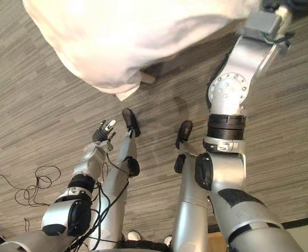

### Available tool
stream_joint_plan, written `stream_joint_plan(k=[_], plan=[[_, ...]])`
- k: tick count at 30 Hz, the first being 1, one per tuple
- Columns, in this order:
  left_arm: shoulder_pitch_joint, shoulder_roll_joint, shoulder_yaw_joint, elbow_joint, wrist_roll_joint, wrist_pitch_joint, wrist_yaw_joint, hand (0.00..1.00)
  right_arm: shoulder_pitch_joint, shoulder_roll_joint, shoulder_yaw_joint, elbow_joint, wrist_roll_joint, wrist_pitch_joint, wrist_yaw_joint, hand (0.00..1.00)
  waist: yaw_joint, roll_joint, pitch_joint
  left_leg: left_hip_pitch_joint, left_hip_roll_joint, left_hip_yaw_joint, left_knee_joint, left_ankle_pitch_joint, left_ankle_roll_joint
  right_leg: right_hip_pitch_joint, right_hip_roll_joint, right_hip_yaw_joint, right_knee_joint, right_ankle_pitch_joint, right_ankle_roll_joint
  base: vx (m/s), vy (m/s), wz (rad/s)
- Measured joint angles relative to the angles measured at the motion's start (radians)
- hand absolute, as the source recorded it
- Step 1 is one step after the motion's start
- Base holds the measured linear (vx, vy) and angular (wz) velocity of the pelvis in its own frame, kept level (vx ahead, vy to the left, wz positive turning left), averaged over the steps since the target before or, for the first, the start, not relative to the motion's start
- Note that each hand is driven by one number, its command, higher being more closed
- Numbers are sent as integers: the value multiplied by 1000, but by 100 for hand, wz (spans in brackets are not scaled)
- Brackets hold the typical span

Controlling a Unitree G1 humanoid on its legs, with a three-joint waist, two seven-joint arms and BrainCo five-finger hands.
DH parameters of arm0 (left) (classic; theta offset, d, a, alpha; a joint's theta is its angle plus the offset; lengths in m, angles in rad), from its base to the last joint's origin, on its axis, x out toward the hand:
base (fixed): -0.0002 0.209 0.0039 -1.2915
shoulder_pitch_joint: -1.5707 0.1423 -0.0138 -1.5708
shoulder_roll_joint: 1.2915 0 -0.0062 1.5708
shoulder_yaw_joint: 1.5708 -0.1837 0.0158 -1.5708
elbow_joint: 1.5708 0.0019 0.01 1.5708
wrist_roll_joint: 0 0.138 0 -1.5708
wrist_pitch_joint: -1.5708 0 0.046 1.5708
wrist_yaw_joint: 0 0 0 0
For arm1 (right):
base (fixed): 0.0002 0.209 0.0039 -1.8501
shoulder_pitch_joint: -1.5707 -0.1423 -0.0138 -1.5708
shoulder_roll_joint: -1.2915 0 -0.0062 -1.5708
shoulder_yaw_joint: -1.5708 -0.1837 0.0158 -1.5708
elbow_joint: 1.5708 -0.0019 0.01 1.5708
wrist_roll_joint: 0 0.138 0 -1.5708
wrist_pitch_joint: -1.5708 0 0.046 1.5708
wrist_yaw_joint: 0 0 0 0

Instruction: Tidy the bed and pick cloth on bed and put in laundry

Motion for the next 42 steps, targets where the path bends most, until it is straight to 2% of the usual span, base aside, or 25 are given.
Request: stream_joint_plan(k=[2, 5, 6, 10, 12, 13, 15, 16, 17, 19, 21, 22, 23, 25, 27, 28, 29, 31, 37, 40, 42], plan=[[0, 0, 0, -1, -7, 13, 9, 0, 72, -1, -43, 35, 3, 15, -27, 100, -1, 0, 0, 5, -1, 14, 1, 8, 10, 2, 2, 11, -5, 5, 1, 40, -17, -18], [2, 8, -4, -2, -7, 27, 9, 0, 167, -9, -83, 40, 11, 25, -11, 100, -12, 0, 0, 62, 8, 19, 1, 4, 16, 66, 15, 18, -35, 14, 4, 42, -49, -16], [6, 12, -9, -4, -7, 41, 10, 0, 213, -14, -81, 41, 11, 28, 16, 0, -19, 0, 0, 112, 15, 24, 1, -4, 26, 125, 25, 16, -58, 17, 5, 41, -83, -19], [29, 54, -78, -11, -5, 45, 12, 0, 333, -11, -60, 54, -35, 40, 67, 0, -40, -18, -12, 228, 33, 43, 26, -50, 27, 271, 44, 18, -121, 27, 9, 35, -93, -20], [51, 75, -100, -11, -5, 46, 18, 0, 449, 9, -27, 72, -156, 66, 117, 0, -48, -44, -27, 301, 38, 53, 37, -74, 24, 357, 51, 18, -154, 28, 10, 48, -54, -12], [57, 78, -109, -11, -5, 47, 18, 0, 474, 14, -22, 74, -176, 71, 122, 0, -48, -48, -30, 313, 39, 54, 38, -78, 25, 374, 51, 18, -158, 28, 10, 73, -58, -4], [104, 75, -125, -10, -5, 55, 41, 0, 609, 85, -11, 136, -291, 100, 162, 0, -50, -70, -45, 414, 37, 58, 37, -102, 19, 488, 52, 16, -191, 25, 15, 94, -55, -2], [120, 75, -125, -9, -5, 55, 44, 0, 628, 103, -10, 160, -309, 107, 170, 0, -51, -75, -58, 427, 37, 59, 39, -108, 19, 505, 53, 16, -200, 24, 16, 112, -30, -1], [184, 72, -147, -2, 6, 44, 52, 0, 701, 157, -11, 247, -371, 114, 199, 0, -49, -84, -124, 450, 37, 60, 39, -127, 15, 542, 54, 13, -227, 19, 24, 154, -15, 3], [273, 56, -159, 26, 22, -2, 52, 0, 811, 237, -42, 342, -503, 138, 236, 0, -43, -90, -185, 521, 33, 55, 40, -150, 4, 637, 55, 8, -275, 19, 25, 198, -3, 5], [371, 37, -153, 50, 39, -60, 55, 0, 911, 308, -90, 414, -690, 174, 235, 0, -34, -96, -261, 553, 25, 29, 75, -187, -6, 703, 56, 10, -319, 23, 33, 206, 15, 1], [388, 35, -152, 57, 44, -71, 55, 0, 924, 320, -102, 426, -723, 182, 231, 0, -33, -100, -276, 553, 24, 17, 89, -195, -7, 712, 55, 12, -325, 23, 34, 192, 4, -9], [428, 34, -151, 83, 47, -103, 55, 0, 955, 347, -139, 467, -801, 217, 226, 0, -30, -112, -307, 565, 22, -24, 125, -210, -26, 745, 55, 30, -346, 28, 41, 138, -12, -20], [486, 28, -148, 107, 59, -136, 50, 0, 973, 354, -139, 493, -858, 255, 231, 0, -20, -116, -322, 623, 22, -43, 140, -246, -36, 790, 56, 66, -356, 32, 45, 110, 2, -54], [554, 2, -127, 139, 81, -171, 34, 0, 1023, 350, -110, 501, -893, 289, 237, 0, -11, -107, -368, 695, 20, -36, 138, -295, -34, 844, 57, 99, -372, 37, 54, 57, 85, -59], [586, -11, -122, 157, 85, -186, 23, 0, 1066, 350, -89, 501, -896, 298, 239, 0, -10, -112, -398, 735, 13, -27, 134, -308, -34, 881, 53, 110, -391, 40, 60, 34, 84, -32], [598, -12, -122, 161, 85, -187, 15, 0, 1079, 350, -82, 501, -895, 299, 238, 0, -10, -115, -402, 754, 10, -23, 129, -311, -32, 893, 51, 113, -397, 41, 61, -7, 98, -30], [662, -9, -120, 170, 108, -187, -17, 0, 1159, 350, -35, 502, -894, 303, 236, 0, -12, -133, -455, 838, -10, -6, 78, -319, -39, 952, 41, 128, -427, 42, 67, -22, 88, -25], [702, -1, -67, 187, 275, -179, -51, 0, 1254, 328, 37, 501, -889, 272, 232, 0, -25, -154, -502, 909, -39, 11, 32, -325, -35, 984, 27, 152, -443, 41, 66, -19, 52, -21], [716, 1, -13, 186, 330, -172, -59, 0, 1257, 329, 53, 501, -887, 240, 241, 0, -31, -149, -502, 951, -38, 30, 38, -368, -46, 976, -6, 45, -413, 42, 23, 11, 47, -82], [727, 4, 1, 186, 342, -168, -60, 0, 1259, 328, 71, 500, -885, 213, 240, 0, -40, -147, -502, 980, -29, 46, 67, -407, -52, 963, -9, 24, -361, 39, 25, 75, 7, -90]])
